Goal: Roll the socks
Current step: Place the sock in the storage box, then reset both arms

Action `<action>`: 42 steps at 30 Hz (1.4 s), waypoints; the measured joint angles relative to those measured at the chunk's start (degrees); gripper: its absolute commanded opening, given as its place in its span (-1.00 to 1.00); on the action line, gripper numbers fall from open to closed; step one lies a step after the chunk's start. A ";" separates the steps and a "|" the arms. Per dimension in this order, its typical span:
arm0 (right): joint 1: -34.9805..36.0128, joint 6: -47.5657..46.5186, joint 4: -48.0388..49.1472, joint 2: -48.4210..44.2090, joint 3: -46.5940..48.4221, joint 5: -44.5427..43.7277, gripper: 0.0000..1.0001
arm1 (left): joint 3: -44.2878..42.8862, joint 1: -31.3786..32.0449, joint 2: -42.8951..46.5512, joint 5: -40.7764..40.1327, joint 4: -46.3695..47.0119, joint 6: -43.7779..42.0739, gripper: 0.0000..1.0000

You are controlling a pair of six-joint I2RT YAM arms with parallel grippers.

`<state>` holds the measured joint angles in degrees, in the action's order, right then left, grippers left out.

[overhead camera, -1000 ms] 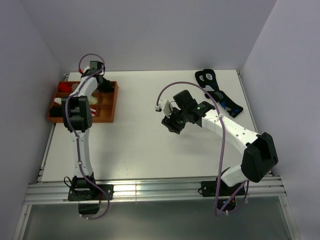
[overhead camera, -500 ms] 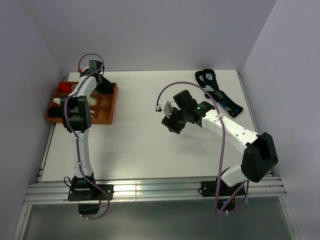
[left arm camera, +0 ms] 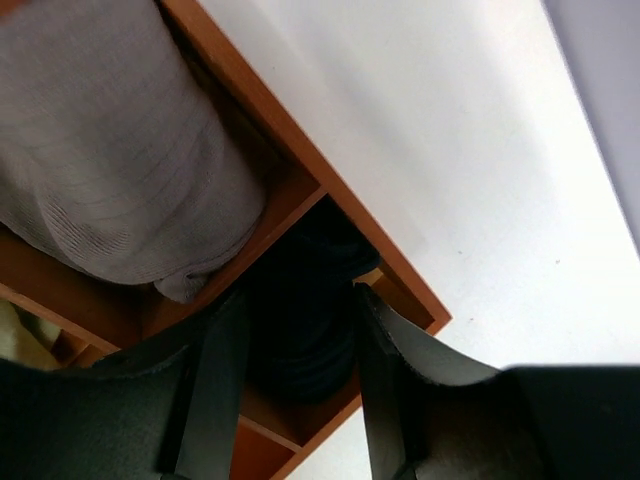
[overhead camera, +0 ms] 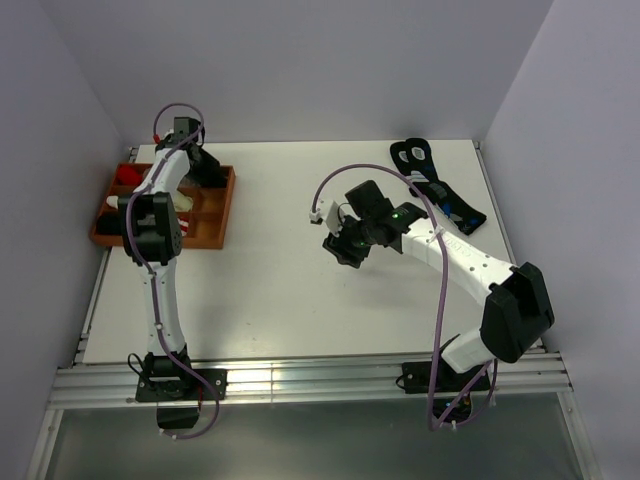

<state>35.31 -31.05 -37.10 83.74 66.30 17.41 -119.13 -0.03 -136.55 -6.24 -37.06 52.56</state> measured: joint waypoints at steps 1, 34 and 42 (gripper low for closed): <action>0.00 0.02 0.00 0.11 0.00 0.00 0.14 | -0.63 -0.17 0.00 0.17 -0.52 -0.04 0.00; -5.25 8.37 3.21 -10.91 -1.88 1.03 0.25 | 47.54 24.46 53.59 1.68 17.90 -6.82 -0.03; -10.01 11.39 3.28 -16.70 -4.13 4.02 0.44 | 65.11 38.38 65.29 -0.09 28.06 -6.67 -0.04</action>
<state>25.30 -19.66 -33.82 67.05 62.17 21.43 -54.02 38.35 -71.26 -6.33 -8.99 45.89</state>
